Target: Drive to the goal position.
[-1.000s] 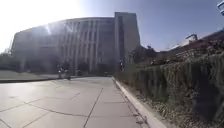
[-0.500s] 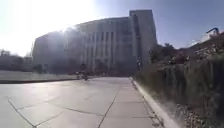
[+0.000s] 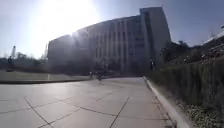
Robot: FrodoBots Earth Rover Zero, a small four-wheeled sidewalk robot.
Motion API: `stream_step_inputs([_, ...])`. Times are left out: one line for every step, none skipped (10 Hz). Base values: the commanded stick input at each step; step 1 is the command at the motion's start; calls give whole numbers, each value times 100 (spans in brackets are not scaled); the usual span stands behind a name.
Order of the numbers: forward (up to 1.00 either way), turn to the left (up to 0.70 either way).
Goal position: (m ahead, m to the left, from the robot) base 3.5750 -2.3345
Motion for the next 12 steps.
stream_step_inputs([0, 4])
stream_step_inputs([0, 4])
stream_step_inputs([0, 4])
stream_step_inputs([0, 4])
stream_step_inputs([0, 4])
stream_step_inputs([1, -1])
stream_step_inputs([1, -7])
stream_step_inputs([2, -12])
stream_step_inputs([3, -18])
stream_step_inputs([4, -23])
stream_step_inputs([4, -28])
stream_step_inputs([4, -31])
